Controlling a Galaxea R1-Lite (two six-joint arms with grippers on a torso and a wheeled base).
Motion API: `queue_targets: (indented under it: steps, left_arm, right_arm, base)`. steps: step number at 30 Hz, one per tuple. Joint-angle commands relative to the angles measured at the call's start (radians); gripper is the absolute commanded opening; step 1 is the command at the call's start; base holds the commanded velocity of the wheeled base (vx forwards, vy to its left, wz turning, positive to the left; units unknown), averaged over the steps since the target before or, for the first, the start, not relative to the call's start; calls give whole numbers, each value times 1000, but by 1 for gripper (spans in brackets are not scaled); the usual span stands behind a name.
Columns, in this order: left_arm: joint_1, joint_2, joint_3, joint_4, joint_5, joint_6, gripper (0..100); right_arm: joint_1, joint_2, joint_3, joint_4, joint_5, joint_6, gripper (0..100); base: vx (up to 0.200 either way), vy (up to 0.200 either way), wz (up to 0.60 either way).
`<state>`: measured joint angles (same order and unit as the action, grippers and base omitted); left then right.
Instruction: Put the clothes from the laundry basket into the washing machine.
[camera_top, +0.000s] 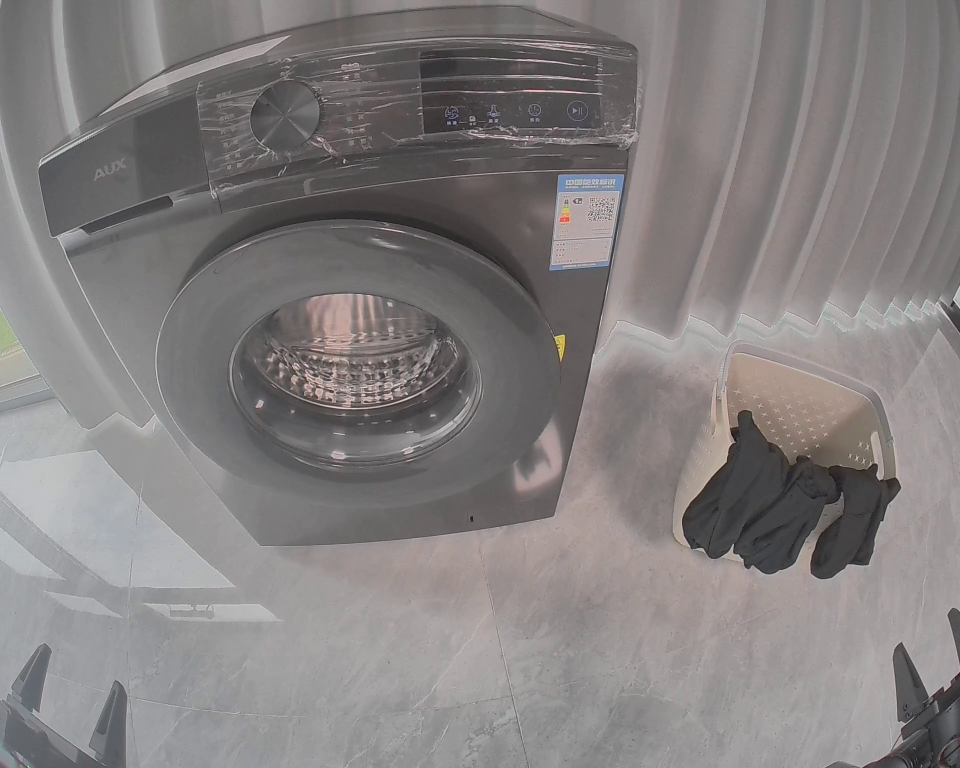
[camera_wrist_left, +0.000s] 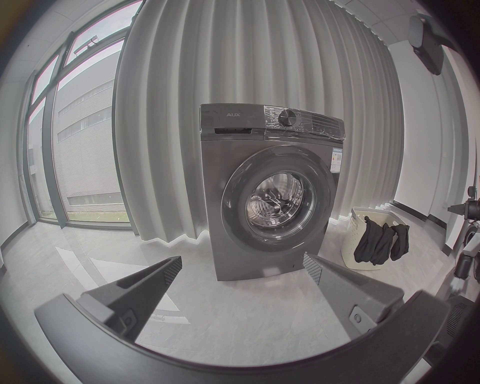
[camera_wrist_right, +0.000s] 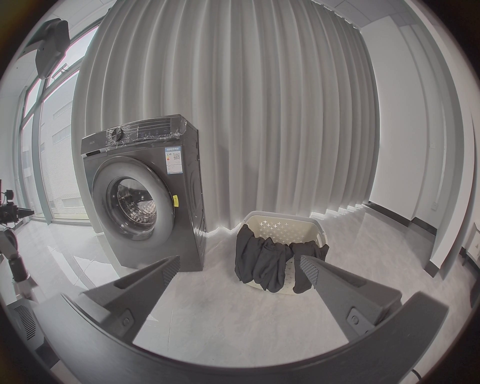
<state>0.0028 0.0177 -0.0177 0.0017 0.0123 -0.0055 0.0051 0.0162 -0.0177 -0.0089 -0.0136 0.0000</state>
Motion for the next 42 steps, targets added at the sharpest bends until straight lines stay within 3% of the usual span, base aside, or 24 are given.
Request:
queue_targets:
  steps: [1, 16, 25, 35, 42]
  left_arm:
    - [0, -13, 18, 0, 0, -1, 100]
    - [0, -13, 18, 0, 0, 1, 100]
    - [0, -13, 18, 0, 0, 1, 100]
    - [0, -13, 18, 0, 0, 1, 100]
    - [0, -13, 18, -2, 0, 1, 100]
  right_arm:
    - [3, -4, 18, 0, 0, 0, 100]
    - [3, -4, 18, 0, 0, 0, 100]
    - [3, -4, 18, 0, 0, 0, 100]
    - [3, -4, 18, 0, 0, 0, 100]
    - [4, -4, 18, 0, 3, 0, 100]
  base:
    - [0, -200, 0]
    - [0, -40, 0]
    - [0, -200, 0]
    - [0, 0, 0]
    - [0, 0, -514]
